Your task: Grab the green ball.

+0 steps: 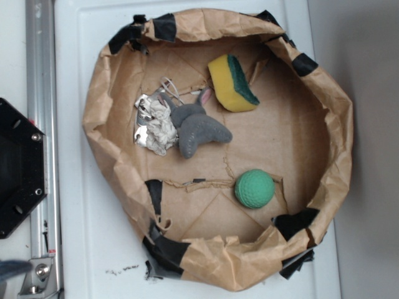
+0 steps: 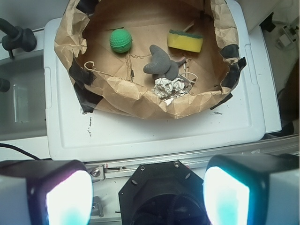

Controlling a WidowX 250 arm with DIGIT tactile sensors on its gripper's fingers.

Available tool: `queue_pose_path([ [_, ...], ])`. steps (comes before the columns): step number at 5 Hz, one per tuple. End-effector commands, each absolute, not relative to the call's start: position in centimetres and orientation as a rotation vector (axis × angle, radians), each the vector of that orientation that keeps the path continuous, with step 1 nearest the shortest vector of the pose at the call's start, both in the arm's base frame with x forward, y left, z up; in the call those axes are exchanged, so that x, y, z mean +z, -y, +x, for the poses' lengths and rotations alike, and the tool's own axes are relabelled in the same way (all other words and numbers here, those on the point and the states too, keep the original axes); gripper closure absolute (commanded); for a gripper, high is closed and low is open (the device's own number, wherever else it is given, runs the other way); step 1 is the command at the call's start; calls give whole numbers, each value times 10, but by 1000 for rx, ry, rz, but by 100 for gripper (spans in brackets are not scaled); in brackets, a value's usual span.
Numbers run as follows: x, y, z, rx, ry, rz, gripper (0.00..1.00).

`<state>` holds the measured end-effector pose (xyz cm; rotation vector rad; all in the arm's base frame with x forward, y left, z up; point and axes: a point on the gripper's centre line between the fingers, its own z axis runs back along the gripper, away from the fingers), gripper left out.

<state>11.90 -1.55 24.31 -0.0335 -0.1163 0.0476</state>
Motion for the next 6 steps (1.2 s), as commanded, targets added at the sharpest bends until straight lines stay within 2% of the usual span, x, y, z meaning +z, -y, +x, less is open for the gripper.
queue_pose_path([
  [1,243,16,119,48,116,-33,0],
  [2,224,7,169,-93,367,-16,0],
  [3,212,14,220,-76,416,-26,0],
  [4,183,24,256,-342,485,30,0],
  [5,138,33,280,-517,382,-70,0],
  [6,96,45,291,-595,261,-125,0],
])
